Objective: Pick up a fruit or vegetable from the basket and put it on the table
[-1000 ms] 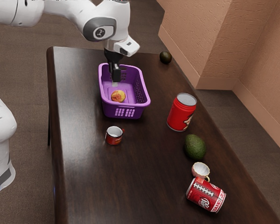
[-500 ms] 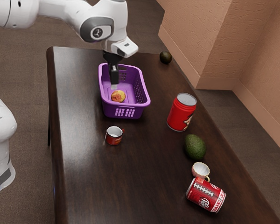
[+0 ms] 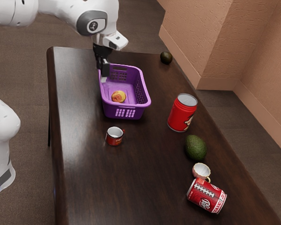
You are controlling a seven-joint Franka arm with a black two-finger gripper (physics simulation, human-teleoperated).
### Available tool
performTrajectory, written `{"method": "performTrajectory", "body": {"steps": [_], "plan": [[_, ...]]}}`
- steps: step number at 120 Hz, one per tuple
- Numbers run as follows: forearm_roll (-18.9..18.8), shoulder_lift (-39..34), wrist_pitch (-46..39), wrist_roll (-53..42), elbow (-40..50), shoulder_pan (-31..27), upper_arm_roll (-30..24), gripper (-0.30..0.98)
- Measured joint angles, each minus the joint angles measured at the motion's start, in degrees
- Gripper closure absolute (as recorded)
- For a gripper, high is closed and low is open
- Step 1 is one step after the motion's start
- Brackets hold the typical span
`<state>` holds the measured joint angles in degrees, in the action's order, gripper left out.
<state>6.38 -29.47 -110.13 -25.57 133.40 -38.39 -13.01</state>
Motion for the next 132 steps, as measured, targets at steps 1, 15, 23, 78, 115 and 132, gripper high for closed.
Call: {"method": "performTrajectory", "body": {"steps": [1,15,23,78,115,132], "plan": [[0.0,0.0,0.0,0.0,0.0,-0.2,0.0,0.0],[-0.3,0.1,-0.1,-0.6,-0.6,-1.2,0.0,0.0],[-0.3,0.8,-0.4,-1.1,-1.3,-1.7,-0.1,0.0],[-0.3,7.3,-5.5,-4.1,-5.3,-2.6,-2.6,0.0],[0.1,8.1,-7.6,-6.4,-5.2,-3.0,-5.4,0.0],[1.1,8.6,-8.4,-7.5,-4.3,-3.0,-6.0,0.0]]}}
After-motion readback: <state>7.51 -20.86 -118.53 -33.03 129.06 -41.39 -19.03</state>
